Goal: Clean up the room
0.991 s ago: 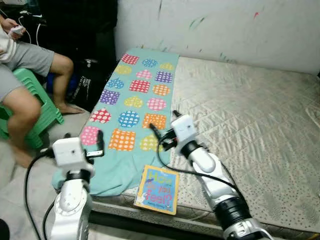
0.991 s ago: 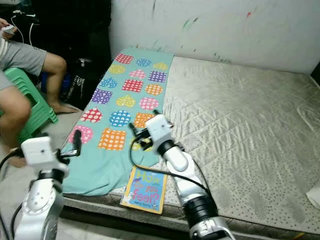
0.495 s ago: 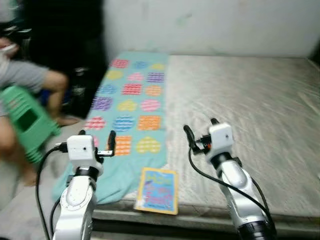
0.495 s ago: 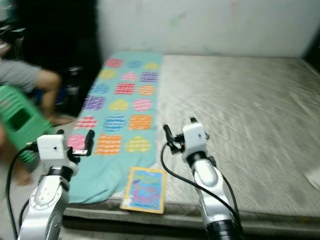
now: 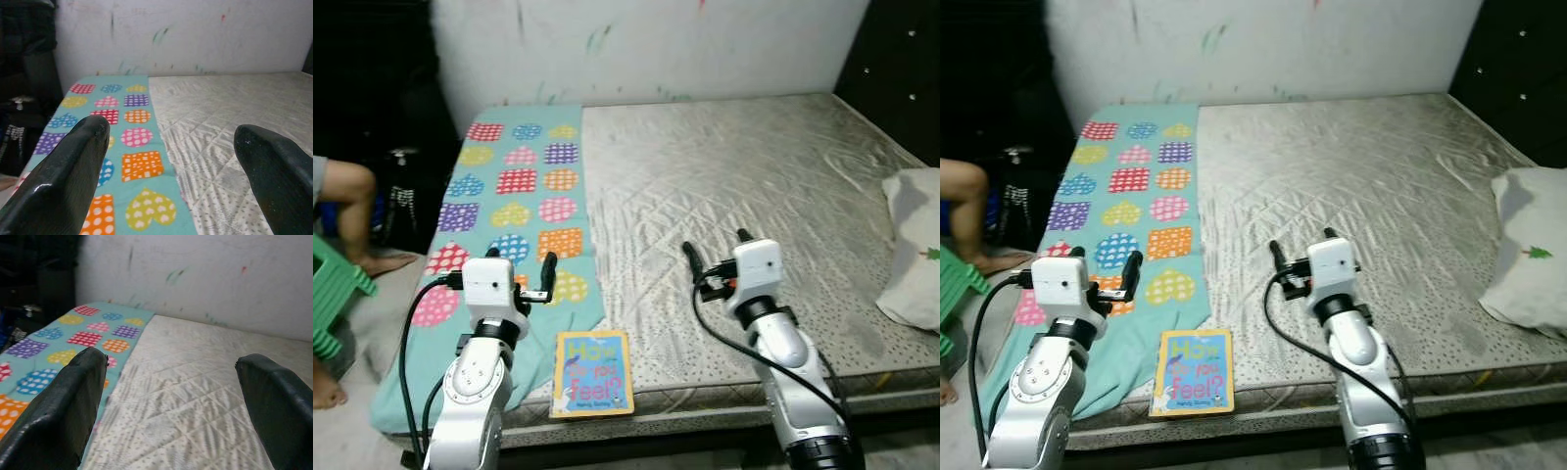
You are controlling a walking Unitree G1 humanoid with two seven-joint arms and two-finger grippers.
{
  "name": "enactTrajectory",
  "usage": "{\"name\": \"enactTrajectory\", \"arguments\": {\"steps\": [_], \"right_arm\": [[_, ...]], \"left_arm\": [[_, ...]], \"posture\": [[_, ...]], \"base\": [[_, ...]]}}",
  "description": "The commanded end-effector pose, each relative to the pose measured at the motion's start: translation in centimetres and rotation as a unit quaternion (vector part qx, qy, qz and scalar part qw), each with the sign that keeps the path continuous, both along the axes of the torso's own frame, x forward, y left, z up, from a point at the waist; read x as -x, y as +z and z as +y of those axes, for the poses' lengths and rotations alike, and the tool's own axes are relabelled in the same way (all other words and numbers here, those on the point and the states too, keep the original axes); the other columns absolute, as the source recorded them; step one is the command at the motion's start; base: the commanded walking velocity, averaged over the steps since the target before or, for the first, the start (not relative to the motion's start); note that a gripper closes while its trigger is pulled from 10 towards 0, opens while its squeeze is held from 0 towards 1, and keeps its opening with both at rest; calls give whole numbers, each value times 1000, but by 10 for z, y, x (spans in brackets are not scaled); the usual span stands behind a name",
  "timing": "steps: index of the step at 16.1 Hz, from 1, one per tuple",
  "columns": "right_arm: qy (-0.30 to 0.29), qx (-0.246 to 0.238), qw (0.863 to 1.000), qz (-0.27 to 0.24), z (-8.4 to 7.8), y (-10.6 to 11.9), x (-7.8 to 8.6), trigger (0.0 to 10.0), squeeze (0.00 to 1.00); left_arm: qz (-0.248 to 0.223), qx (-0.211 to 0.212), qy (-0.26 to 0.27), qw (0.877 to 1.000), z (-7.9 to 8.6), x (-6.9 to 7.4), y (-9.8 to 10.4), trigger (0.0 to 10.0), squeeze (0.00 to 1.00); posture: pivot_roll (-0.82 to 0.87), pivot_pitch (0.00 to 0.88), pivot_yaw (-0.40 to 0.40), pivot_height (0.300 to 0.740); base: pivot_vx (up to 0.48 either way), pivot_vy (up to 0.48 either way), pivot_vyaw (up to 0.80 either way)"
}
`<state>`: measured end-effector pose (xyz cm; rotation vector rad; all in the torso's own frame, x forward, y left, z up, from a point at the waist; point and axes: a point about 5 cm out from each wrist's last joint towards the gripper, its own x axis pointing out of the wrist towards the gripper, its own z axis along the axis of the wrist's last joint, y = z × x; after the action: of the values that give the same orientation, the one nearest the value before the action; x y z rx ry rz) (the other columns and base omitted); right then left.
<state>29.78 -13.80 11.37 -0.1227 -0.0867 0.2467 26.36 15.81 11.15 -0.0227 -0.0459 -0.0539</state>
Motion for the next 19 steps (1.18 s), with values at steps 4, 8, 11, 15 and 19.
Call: {"name": "enactTrajectory", "arguments": {"steps": [4, 8, 11, 15, 19], "right_arm": [[2, -4, 1000, -2, 4, 2, -1, 10000, 0], [1, -6, 1000, 0, 6, 2, 0, 10000, 0], [0, -2, 1000, 2, 6, 1, 0, 10000, 0], [1, 1, 1000, 2, 6, 0, 0, 10000, 0], [3, 3, 1000, 3, 7, 0, 1, 10000, 0]], "left_arm": [[0, 5, -6, 1000, 1, -2, 3, 10000, 0], [-1, 6, -11, 1000, 1, -4, 4, 10000, 0], [2, 9, -15, 1000, 0, -3, 3, 10000, 0], [3, 11, -18, 1000, -1, -2, 3, 10000, 0], [5, 12, -19, 1000, -3, -2, 3, 10000, 0]], "posture": [[-121, 0, 52, 740], [-118, 0, 56, 740], [-118, 0, 58, 740], [-120, 0, 60, 740], [-122, 0, 59, 740]], "base": [[0, 0, 0], [0, 0, 0], [0, -171, 0], [0, -323, 0], [0, -343, 0]]}}
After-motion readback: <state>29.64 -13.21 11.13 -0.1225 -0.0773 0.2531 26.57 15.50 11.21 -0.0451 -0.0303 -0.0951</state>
